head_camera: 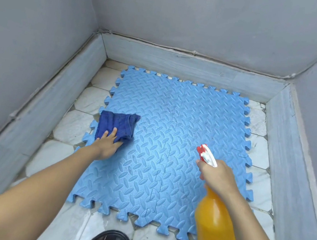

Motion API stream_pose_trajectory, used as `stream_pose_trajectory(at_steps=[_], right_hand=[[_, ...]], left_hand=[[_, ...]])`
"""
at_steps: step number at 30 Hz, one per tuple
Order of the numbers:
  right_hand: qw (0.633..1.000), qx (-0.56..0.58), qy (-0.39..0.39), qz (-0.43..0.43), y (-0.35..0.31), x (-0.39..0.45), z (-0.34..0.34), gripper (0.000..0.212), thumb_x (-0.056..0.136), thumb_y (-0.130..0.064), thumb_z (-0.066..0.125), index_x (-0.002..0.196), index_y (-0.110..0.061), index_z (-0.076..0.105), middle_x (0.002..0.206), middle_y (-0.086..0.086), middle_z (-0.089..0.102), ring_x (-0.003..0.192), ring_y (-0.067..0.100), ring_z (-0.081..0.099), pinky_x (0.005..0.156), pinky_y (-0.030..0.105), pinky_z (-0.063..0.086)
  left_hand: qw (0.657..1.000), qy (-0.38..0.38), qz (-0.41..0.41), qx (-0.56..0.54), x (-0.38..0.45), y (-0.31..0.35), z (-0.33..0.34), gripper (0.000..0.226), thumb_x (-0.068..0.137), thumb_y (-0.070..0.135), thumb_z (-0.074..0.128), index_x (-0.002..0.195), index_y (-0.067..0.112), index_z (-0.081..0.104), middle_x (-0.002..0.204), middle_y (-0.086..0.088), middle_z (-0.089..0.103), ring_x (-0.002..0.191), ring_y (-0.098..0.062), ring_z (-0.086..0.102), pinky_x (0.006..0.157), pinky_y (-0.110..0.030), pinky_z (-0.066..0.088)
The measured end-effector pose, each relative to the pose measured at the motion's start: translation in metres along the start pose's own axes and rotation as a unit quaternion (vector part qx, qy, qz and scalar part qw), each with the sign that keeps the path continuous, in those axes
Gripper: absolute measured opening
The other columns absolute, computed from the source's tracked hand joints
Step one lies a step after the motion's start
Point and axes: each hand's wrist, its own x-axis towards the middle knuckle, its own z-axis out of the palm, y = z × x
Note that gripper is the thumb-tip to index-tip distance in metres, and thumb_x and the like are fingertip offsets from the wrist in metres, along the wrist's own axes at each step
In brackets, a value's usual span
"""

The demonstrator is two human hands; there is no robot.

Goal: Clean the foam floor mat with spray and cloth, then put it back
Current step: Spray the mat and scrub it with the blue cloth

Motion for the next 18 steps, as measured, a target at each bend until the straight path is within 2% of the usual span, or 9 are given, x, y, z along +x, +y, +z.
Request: stream_pose_trajectory(at_steps=[3, 8, 11, 13, 15, 18], right_hand=[[0.997, -0.007, -0.077, -0.023, 0.0, -0.007, 0.008, 0.033, 0.086, -0.033, 0.063, 0.088, 0.0, 0.062, 0.085, 0.017, 0.069, 0.064, 0.025, 0.06, 0.065, 0.039, 0.054], [0.975, -0.112, -0.163, -0.102, -0.008, -0.019, 0.034, 0.036, 0.088, -0.036, 0.06, 0.083, -0.001, 0.059, 0.085, 0.017, 0.067, 0.08, 0.032, 0.062, 0.072, 0.042, 0.052], [0.958, -0.157, -0.21, -0.115, -0.01, -0.025, 0.048, 0.037, 0.088, -0.038, 0.059, 0.065, -0.012, 0.047, 0.073, 0.013, 0.06, 0.063, 0.023, 0.052, 0.062, 0.034, 0.043], [0.955, -0.153, -0.226, -0.115, -0.011, -0.025, 0.052, 0.036, 0.086, -0.039, 0.063, 0.064, -0.018, 0.045, 0.069, 0.004, 0.055, 0.058, 0.017, 0.048, 0.059, 0.031, 0.037], [0.949, -0.161, -0.238, -0.126, -0.013, -0.026, 0.055, 0.03, 0.084, -0.04, 0.065, 0.067, -0.021, 0.049, 0.071, -0.001, 0.055, 0.065, 0.017, 0.053, 0.058, 0.03, 0.038], [0.934, -0.204, -0.253, -0.152, -0.013, -0.034, 0.067, 0.034, 0.084, -0.043, 0.064, 0.065, -0.02, 0.048, 0.072, 0.001, 0.056, 0.076, 0.022, 0.058, 0.062, 0.033, 0.04]], left_hand=[[0.991, -0.01, -0.03, -0.127, -0.005, 0.005, -0.009, 0.06, 0.102, 0.047, 0.024, 0.152, 0.027, -0.002, 0.161, 0.002, -0.009, 0.148, -0.02, -0.007, 0.119, -0.038, 0.0], [0.977, -0.035, -0.044, -0.207, -0.008, 0.001, -0.015, 0.064, 0.1, 0.051, 0.024, 0.153, 0.022, 0.0, 0.16, 0.003, -0.011, 0.148, -0.015, -0.008, 0.119, -0.04, -0.001], [0.981, -0.039, -0.055, -0.18, -0.003, -0.004, -0.012, 0.067, 0.099, 0.054, 0.024, 0.152, 0.025, -0.005, 0.16, 0.003, -0.014, 0.148, -0.018, -0.008, 0.12, -0.041, 0.0], [0.987, -0.046, -0.05, -0.145, -0.002, -0.004, -0.009, 0.067, 0.098, 0.055, 0.026, 0.151, 0.032, -0.009, 0.16, 0.001, -0.016, 0.148, -0.023, -0.006, 0.12, -0.044, 0.002], [0.99, -0.051, -0.052, -0.117, -0.002, -0.005, -0.007, 0.068, 0.098, 0.055, 0.027, 0.151, 0.035, -0.011, 0.16, 0.0, -0.016, 0.148, -0.028, -0.004, 0.12, -0.045, 0.003], [0.992, -0.058, -0.06, -0.094, -0.003, -0.005, -0.011, 0.069, 0.097, 0.057, 0.026, 0.151, 0.034, -0.011, 0.16, 0.0, -0.016, 0.149, -0.025, -0.003, 0.119, -0.044, 0.004]])
